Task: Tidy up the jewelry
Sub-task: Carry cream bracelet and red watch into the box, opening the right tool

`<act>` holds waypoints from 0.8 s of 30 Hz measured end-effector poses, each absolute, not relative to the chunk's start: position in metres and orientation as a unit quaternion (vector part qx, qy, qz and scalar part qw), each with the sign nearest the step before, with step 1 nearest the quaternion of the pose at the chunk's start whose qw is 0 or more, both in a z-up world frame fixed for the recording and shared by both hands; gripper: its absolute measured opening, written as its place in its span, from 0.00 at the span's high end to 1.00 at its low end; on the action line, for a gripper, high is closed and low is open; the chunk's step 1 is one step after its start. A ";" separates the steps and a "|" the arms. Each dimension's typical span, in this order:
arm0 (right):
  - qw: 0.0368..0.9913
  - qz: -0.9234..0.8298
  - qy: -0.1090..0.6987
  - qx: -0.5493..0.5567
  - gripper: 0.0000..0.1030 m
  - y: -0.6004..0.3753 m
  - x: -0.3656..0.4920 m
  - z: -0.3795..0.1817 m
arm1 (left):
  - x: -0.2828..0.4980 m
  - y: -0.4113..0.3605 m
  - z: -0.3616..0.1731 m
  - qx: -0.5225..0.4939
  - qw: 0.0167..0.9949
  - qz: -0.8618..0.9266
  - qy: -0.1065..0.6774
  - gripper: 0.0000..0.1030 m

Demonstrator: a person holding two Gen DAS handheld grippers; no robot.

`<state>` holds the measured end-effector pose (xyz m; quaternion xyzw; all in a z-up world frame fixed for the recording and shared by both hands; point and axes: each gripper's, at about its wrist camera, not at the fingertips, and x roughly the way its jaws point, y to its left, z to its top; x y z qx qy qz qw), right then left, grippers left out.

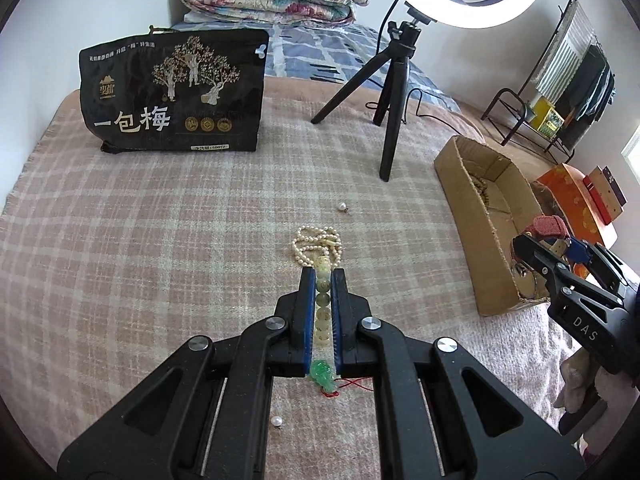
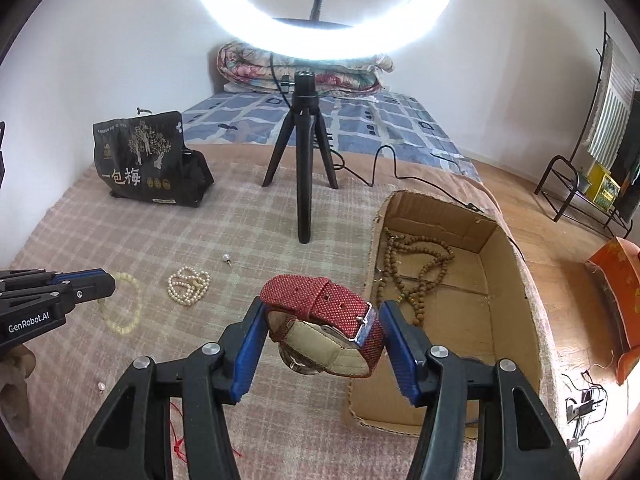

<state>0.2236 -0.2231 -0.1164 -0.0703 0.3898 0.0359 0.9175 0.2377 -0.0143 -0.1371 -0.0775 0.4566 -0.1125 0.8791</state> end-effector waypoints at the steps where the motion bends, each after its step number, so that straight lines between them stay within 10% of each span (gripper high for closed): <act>1: 0.918 0.033 0.389 -0.069 0.43 -0.228 0.222 -0.114 | 0.236 -0.016 -0.134 -0.077 0.880 -0.116 0.453 0.95; 24: 0.920 -0.027 0.390 0.011 0.43 -0.353 0.222 -0.091 | 0.221 -0.100 -0.084 -0.073 0.879 -0.208 0.423 0.95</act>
